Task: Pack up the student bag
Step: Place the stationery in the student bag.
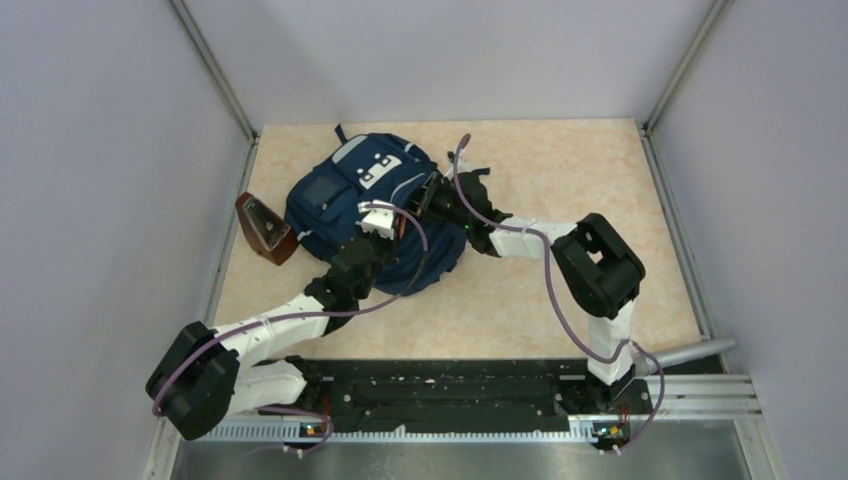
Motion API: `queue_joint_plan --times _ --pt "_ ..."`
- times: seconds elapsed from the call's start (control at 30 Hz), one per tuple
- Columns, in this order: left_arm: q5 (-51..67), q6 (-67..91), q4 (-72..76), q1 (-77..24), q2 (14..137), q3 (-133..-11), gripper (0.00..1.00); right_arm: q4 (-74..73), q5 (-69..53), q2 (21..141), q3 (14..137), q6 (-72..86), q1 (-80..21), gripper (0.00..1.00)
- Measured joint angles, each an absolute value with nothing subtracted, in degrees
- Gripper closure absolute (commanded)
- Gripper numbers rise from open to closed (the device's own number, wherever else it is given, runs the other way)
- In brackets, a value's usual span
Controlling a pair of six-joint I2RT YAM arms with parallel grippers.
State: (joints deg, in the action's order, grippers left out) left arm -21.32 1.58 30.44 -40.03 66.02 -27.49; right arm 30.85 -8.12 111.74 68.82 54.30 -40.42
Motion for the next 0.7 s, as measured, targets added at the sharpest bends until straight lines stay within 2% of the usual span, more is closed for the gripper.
queue_joint_plan --times 0.1,0.27,0.47,0.7 --pt "-21.32 1.58 30.44 -40.01 66.02 -27.49 1.0 31.31 -7.66 112.2 69.01 54.65 -40.42 0.8" --pt "-21.3 1.58 30.46 -40.01 66.02 -27.49 1.0 31.73 -6.26 112.2 68.99 54.65 -40.4 0.67" --pt "-21.28 1.61 30.44 -40.01 66.02 -27.49 1.0 31.05 -4.19 111.04 67.53 52.4 -40.4 0.62" --pt "-20.82 1.58 30.39 -40.01 66.02 -27.49 1.0 28.03 -1.61 103.92 62.46 47.81 -40.36 0.54"
